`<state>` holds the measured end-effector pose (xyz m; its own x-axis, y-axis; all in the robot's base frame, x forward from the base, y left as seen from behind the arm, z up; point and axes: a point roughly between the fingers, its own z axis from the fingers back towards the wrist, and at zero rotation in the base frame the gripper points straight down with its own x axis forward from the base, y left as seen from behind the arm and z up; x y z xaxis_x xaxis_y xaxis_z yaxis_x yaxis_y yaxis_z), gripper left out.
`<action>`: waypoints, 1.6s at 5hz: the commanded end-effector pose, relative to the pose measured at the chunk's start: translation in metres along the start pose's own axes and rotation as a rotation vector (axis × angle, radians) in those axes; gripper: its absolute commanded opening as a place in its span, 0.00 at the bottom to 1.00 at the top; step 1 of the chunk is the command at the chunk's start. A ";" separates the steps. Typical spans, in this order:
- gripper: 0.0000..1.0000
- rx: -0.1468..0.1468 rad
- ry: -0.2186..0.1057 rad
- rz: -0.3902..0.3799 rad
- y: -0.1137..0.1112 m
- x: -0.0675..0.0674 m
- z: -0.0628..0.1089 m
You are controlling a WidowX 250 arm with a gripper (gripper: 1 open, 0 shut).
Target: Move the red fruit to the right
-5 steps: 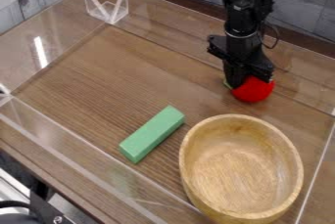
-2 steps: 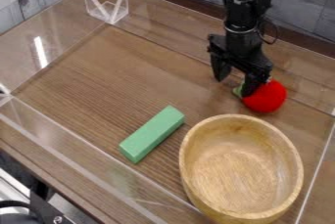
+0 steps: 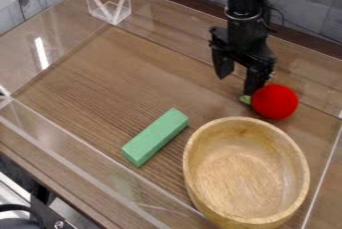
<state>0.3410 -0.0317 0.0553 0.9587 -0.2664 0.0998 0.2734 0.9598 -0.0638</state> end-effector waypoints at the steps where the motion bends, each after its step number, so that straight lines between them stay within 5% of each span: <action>1: 1.00 0.015 -0.093 -0.044 0.004 0.013 0.038; 4: 1.00 0.017 -0.087 -0.032 0.004 0.012 0.035; 5: 0.00 0.014 -0.084 -0.054 0.000 0.010 0.035; 6: 0.00 0.016 -0.085 -0.037 -0.008 0.007 0.037; 7: 1.00 0.015 -0.095 -0.011 -0.015 0.002 0.044; 8: 1.00 0.015 -0.107 0.016 -0.023 -0.003 0.052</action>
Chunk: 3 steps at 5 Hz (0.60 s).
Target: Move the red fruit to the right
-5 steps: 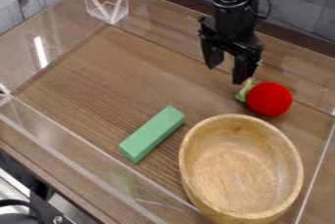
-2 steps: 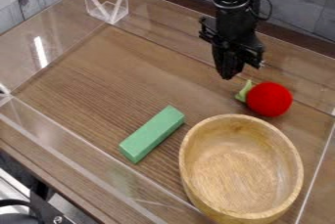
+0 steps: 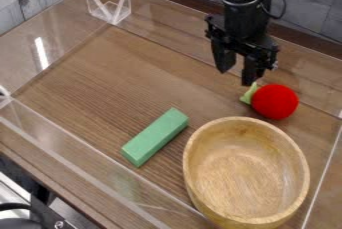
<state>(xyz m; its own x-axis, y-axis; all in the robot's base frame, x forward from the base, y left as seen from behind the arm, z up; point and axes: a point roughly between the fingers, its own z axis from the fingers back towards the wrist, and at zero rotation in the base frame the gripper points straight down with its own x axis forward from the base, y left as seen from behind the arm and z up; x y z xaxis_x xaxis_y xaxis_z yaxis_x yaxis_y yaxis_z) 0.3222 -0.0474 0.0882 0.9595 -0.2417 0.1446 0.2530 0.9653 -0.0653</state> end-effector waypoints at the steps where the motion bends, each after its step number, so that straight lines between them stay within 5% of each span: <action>1: 1.00 0.009 -0.065 -0.018 0.005 0.010 0.026; 3: 1.00 0.003 -0.050 -0.007 0.004 0.007 0.036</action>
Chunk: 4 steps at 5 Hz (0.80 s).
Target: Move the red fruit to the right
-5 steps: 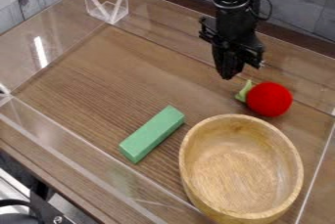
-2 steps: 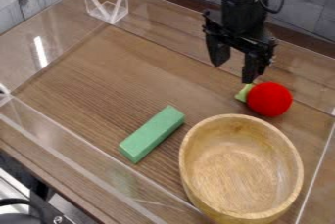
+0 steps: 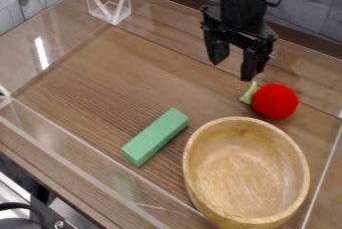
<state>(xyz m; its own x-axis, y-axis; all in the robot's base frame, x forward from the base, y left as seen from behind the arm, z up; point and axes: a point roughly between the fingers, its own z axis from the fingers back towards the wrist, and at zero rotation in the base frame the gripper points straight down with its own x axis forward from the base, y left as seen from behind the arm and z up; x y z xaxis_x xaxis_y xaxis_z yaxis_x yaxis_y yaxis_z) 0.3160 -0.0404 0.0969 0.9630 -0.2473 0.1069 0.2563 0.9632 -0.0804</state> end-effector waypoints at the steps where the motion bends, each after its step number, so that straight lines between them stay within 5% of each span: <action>1: 1.00 0.018 -0.077 0.019 -0.007 0.008 0.033; 4: 1.00 0.032 -0.046 0.204 -0.005 -0.009 0.017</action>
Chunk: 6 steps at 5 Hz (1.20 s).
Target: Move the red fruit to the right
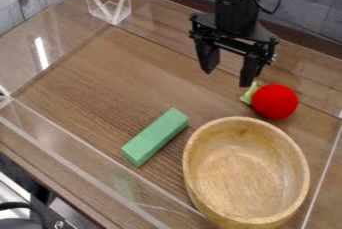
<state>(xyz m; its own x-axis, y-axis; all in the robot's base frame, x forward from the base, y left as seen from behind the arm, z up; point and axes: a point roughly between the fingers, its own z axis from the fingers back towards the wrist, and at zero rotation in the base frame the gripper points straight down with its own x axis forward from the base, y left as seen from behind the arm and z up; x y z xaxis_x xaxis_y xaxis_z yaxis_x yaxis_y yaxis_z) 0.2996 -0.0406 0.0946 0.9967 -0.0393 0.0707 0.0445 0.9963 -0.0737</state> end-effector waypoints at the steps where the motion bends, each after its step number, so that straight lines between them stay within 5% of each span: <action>1: 1.00 0.001 -0.032 -0.003 -0.012 -0.002 0.007; 3: 1.00 0.025 -0.082 -0.033 0.073 0.001 0.050; 4: 1.00 0.059 -0.123 0.039 0.115 -0.007 0.062; 6: 1.00 0.110 -0.174 0.155 0.181 -0.013 0.063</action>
<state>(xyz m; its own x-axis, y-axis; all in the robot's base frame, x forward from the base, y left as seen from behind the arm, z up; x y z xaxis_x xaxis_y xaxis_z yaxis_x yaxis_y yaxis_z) 0.2823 0.1398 0.1251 0.9756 0.1266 0.1796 -0.1259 0.9919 -0.0158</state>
